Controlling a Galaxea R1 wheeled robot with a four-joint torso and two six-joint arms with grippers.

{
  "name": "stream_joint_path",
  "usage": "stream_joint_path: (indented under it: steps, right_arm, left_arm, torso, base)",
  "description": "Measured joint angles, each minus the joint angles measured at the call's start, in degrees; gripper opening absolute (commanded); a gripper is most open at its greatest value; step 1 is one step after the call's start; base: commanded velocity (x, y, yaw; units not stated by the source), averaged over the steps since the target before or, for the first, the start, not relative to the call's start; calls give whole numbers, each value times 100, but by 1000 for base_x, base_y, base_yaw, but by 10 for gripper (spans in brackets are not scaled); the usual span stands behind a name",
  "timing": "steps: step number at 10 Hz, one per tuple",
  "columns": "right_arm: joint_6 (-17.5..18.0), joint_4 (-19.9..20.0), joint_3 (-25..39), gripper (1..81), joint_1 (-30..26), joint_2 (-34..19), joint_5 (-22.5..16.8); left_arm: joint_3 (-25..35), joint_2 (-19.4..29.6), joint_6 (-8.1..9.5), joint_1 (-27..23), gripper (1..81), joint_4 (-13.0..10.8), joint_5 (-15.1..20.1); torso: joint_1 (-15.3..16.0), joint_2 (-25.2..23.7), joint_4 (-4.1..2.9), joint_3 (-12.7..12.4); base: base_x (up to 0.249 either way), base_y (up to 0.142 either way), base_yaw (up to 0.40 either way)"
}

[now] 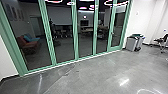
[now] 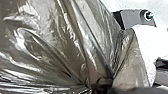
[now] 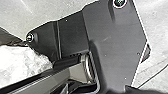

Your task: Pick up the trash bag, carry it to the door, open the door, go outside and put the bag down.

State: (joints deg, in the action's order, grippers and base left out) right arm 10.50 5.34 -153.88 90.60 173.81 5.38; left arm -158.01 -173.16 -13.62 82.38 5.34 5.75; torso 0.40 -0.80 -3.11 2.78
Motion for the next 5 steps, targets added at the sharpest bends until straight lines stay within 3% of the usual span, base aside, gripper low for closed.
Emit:
stream_joint_path:
  steps: [5]
  right_arm:
    - [0, 2, -1, 811, 17, 13, 5]
  left_arm:
    - [0, 0, -2, -13, 10, 0, 0]
  torso:
    - [0, 0, 0, 0]
  base:
    - [0, 0, -209]
